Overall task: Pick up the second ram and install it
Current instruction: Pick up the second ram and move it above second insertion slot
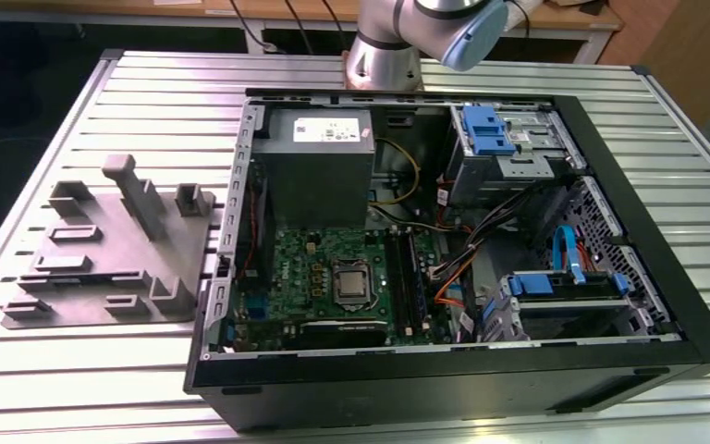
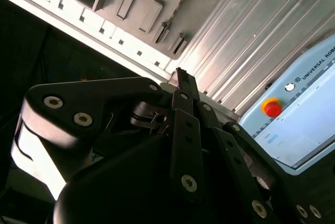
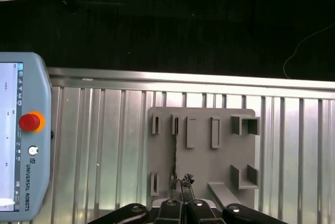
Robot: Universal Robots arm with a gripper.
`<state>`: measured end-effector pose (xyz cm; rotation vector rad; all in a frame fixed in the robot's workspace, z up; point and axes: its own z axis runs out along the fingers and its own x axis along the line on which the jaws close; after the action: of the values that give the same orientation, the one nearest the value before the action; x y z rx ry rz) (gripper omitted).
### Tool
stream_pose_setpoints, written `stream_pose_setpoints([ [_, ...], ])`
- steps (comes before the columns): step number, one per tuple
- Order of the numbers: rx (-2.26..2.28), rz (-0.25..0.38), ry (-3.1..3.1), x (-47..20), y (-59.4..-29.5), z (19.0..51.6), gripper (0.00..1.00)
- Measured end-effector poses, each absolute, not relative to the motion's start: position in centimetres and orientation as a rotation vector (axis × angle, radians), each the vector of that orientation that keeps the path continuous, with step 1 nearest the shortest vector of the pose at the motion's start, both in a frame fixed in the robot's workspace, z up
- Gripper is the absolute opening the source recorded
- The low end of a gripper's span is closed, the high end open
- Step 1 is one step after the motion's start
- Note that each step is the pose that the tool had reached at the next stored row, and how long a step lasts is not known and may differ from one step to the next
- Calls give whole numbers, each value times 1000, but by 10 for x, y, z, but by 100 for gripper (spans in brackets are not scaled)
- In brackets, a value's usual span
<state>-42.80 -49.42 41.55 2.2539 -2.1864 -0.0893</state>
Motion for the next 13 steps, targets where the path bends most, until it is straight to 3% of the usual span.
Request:
stream_pose_setpoints([
  [13,2254,-89,-2186,-428,-495,390,10],
])
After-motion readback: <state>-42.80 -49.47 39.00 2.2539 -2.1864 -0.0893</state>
